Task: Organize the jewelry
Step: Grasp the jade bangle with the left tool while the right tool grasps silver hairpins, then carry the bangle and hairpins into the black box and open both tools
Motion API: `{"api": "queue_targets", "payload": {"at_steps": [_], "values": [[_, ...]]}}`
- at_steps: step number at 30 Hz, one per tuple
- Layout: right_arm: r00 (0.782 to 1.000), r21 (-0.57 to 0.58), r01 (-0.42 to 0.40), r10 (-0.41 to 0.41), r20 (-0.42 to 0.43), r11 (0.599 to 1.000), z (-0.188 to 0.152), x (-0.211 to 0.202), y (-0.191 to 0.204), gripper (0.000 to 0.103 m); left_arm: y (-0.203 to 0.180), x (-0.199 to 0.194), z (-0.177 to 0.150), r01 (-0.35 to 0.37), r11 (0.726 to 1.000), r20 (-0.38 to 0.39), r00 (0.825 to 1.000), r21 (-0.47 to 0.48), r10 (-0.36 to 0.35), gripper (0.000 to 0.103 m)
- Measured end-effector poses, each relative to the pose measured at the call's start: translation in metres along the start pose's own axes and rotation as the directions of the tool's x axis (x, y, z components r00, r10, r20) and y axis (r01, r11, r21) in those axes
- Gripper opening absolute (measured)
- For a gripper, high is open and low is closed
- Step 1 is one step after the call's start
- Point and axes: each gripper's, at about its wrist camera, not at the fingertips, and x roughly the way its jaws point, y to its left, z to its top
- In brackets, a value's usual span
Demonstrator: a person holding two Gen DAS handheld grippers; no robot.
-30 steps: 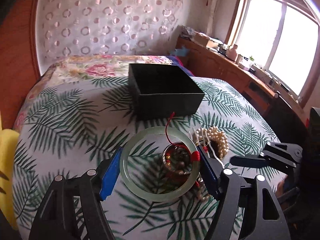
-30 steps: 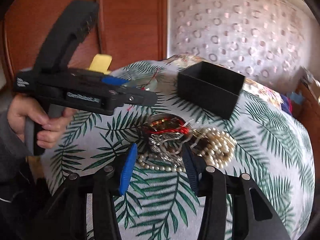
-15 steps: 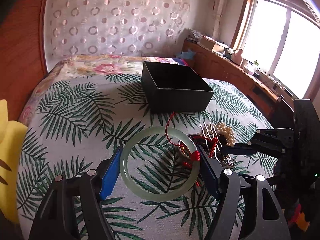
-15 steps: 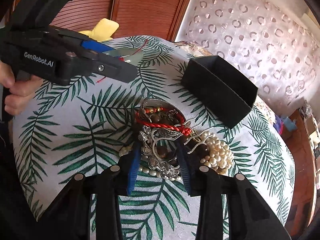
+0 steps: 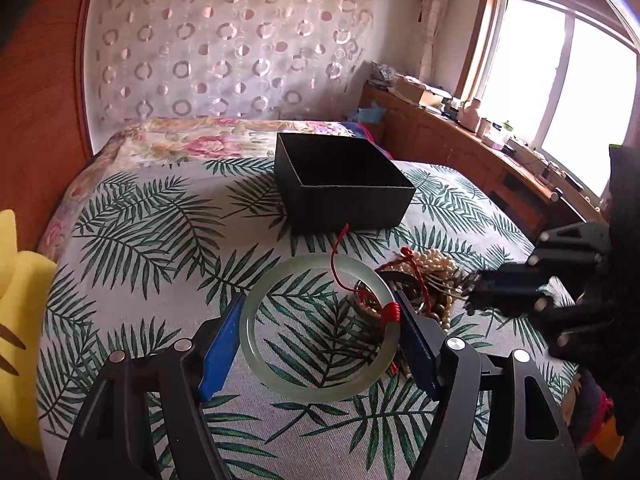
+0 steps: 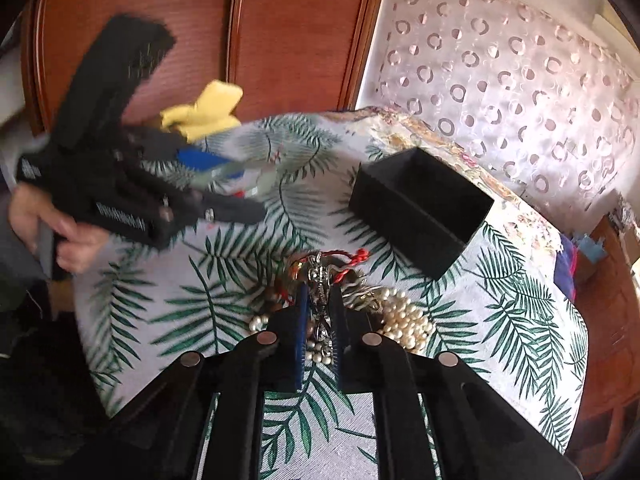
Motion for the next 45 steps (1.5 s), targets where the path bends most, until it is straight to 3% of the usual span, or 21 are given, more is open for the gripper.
{"api": "queue_targets", "payload": {"at_steps": [11,19,27,35,45], "values": [[0.994,0.166,-0.104,0.096,0.056,0.981,0.014,-0.020,-0.029,0.011,-0.003,0.000,0.002,0.000,1.000,0.003,1.000,0.009,0.000,0.069],[0.995,0.166,-0.048,0.033,0.092,0.985,0.021,-0.027,-0.046,0.011,-0.007,0.006,0.016,-0.005,1.000,0.011,1.000,0.028,0.004,0.069],[0.991,0.210,-0.047,0.020,0.130,0.977,0.039,-0.019,-0.080,0.011,-0.011,0.015,0.033,-0.017,0.999,0.015,1.000,0.051,0.016,0.069],[0.990,0.237,-0.043,0.010,0.140,0.971,0.066,0.005,-0.111,0.011,-0.015,0.022,0.059,-0.035,0.996,0.032,0.999,0.083,0.033,0.069],[0.998,0.262,0.004,-0.020,0.060,0.965,0.066,0.066,-0.134,0.011,-0.007,0.047,0.097,-0.092,0.991,0.027,0.996,0.094,0.090,0.069]]}}
